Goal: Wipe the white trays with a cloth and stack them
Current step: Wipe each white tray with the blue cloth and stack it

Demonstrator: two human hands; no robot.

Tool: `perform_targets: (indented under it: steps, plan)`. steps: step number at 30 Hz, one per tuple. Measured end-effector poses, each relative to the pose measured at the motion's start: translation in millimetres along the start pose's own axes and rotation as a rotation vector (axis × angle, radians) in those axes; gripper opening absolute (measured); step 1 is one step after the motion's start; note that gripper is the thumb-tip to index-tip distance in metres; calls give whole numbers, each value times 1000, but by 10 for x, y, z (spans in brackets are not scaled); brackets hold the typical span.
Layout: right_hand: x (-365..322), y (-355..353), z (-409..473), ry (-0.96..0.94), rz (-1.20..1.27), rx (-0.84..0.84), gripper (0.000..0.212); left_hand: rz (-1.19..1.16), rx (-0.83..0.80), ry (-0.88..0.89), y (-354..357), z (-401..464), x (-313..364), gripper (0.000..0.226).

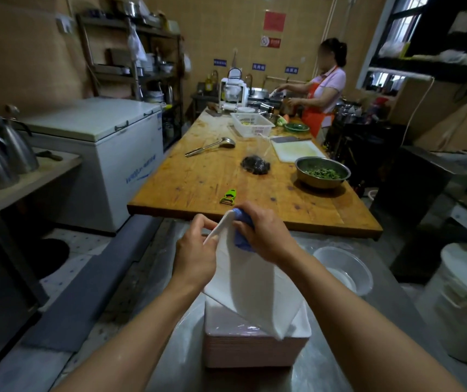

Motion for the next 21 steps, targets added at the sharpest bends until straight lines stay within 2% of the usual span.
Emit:
perform_targets:
  steps: [4, 10, 21]
  plan:
    - [313, -82, -179, 93, -69, 13, 8, -130, 64, -117, -18, 65, -87, 15]
    - [698, -198, -386, 221, -174, 107, 19, -239, 128, -253, 130, 48, -173, 12]
    - [835, -287, -613, 442, 6, 430, 21, -375, 146, -306, 364, -5, -102, 22]
Point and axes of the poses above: each hand's wrist, its own z-axis towards the middle knuckle, its own y-axis out of the palm, x = y × z, the point moved 1 cm from there along z, towards the middle knuckle, and after that the axes turned 2 degrees about y, right-handed, at the moved point
